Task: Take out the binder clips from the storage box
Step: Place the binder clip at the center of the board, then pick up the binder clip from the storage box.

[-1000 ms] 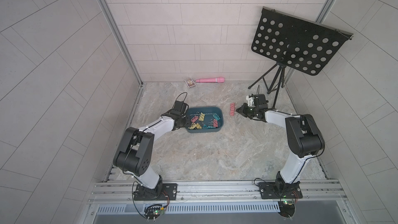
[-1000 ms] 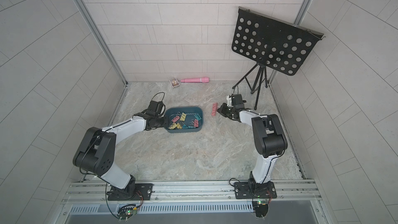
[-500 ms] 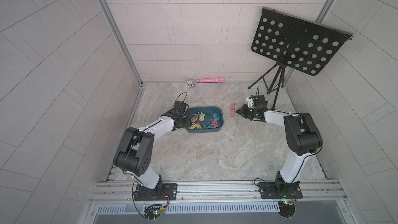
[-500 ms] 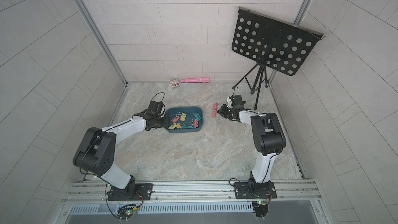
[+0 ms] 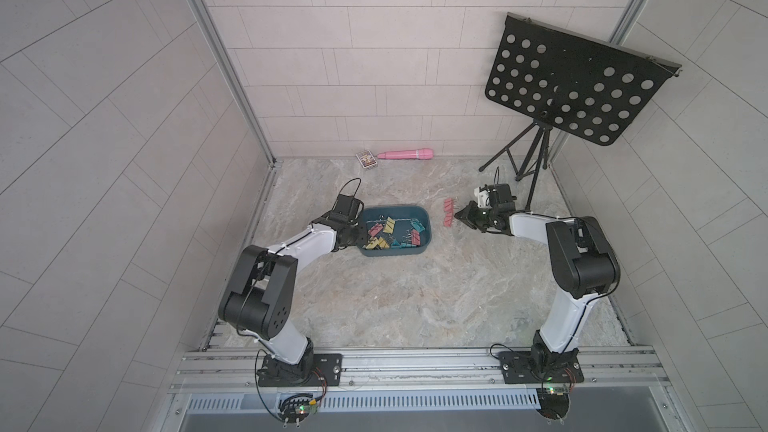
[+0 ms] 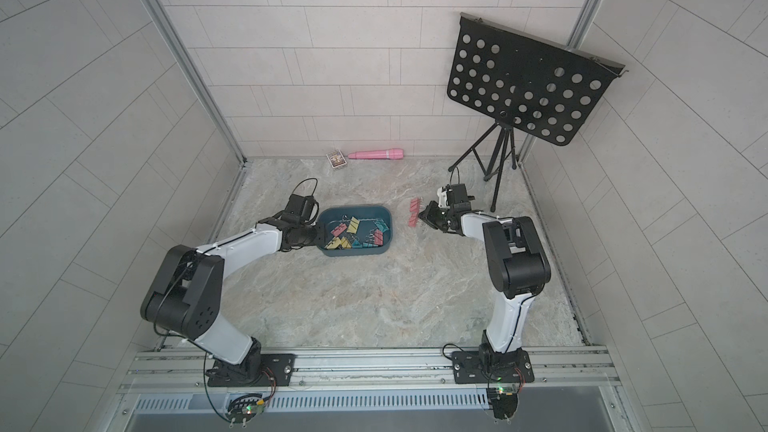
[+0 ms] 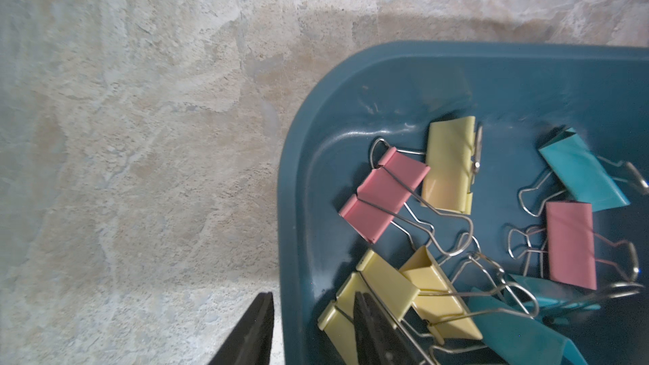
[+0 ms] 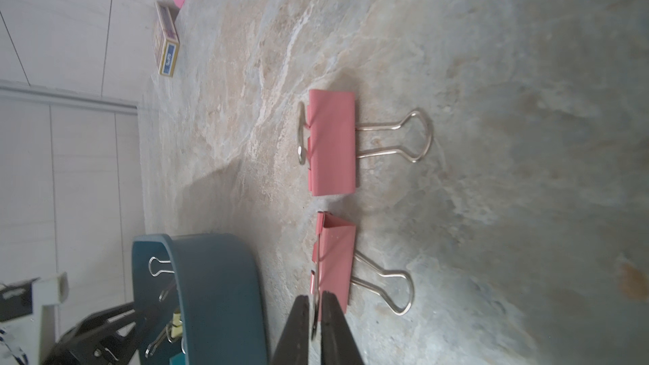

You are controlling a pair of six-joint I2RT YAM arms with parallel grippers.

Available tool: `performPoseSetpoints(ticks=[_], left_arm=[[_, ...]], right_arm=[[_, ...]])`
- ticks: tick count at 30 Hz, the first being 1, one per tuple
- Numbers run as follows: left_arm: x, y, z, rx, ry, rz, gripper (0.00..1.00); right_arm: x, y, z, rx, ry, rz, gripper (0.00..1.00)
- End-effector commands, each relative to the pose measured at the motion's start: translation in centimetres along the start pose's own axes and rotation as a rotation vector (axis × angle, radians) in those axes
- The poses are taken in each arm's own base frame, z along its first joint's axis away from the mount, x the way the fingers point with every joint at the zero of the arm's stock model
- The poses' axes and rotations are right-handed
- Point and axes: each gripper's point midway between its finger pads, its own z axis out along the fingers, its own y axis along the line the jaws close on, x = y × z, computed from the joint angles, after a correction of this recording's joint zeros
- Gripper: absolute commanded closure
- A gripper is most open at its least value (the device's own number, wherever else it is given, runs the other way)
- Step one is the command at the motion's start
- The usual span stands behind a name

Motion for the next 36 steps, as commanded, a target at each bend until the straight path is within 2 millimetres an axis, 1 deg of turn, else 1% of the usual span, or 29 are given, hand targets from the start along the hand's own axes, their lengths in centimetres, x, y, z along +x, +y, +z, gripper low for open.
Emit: performPoseSetpoints(ticks=[1, 4, 7, 11, 14, 17, 20, 23, 27, 30, 33, 36], left_arm=[[0.5, 0.3, 0.2, -0.005, 0.011, 0.002, 0.54], [0.4, 0.3, 0.2, -0.005, 0.010, 0.003, 0.54], [0.4, 0.3, 0.1, -0.006, 0.009, 0.003, 0.54], [0.3, 0.3, 0.1, -0.005, 0.007, 0.001, 0.54], [0.3, 0.3, 0.0, -0.006, 0.006, 0.003, 0.54], [0.3, 0.3, 0.0, -0.005, 0.006, 0.002, 0.54], [0.2, 0.3, 0.0, -0.003, 0.005, 0.002, 0.54], [0.1, 0.2, 0.0, 0.000, 0.005, 0.001, 0.54], [0.3, 0.2, 0.0, 0.001, 0.008, 0.001, 0.54], [0.3, 0.2, -0.1, 0.000, 0.007, 0.003, 0.55], [0.3, 0.2, -0.1, 0.002, 0.008, 0.000, 0.55], [0.3, 0.1, -0.1, 0.007, 0.008, 0.002, 0.57]], right_arm=[[0.2, -0.7, 0.0, 0.023, 0.004, 0.010, 0.79], [-0.2, -0.3, -0.6, 0.024, -0.011, 0.003, 0.72], [-0.7, 0.2, -1.5, 0.028, -0.031, -0.015, 0.67], [-1.3, 1.1, -3.0, 0.052, -0.055, -0.064, 0.63], [-1.8, 2.1, -4.6, 0.071, -0.085, -0.113, 0.62], [-1.8, 3.8, -5.9, 0.082, -0.089, -0.196, 0.62], [-1.0, 6.6, -6.3, 0.080, -0.070, -0.317, 0.62], [0.7, 9.6, -5.8, 0.073, -0.016, -0.450, 0.62], [3.6, 12.5, -3.6, 0.005, 0.084, -0.551, 0.64], [5.7, 13.8, -1.8, -0.023, 0.145, -0.591, 0.66], [7.6, 14.8, -0.3, -0.040, 0.197, -0.636, 0.67], [8.9, 15.2, 0.7, -0.045, 0.241, -0.664, 0.67]])
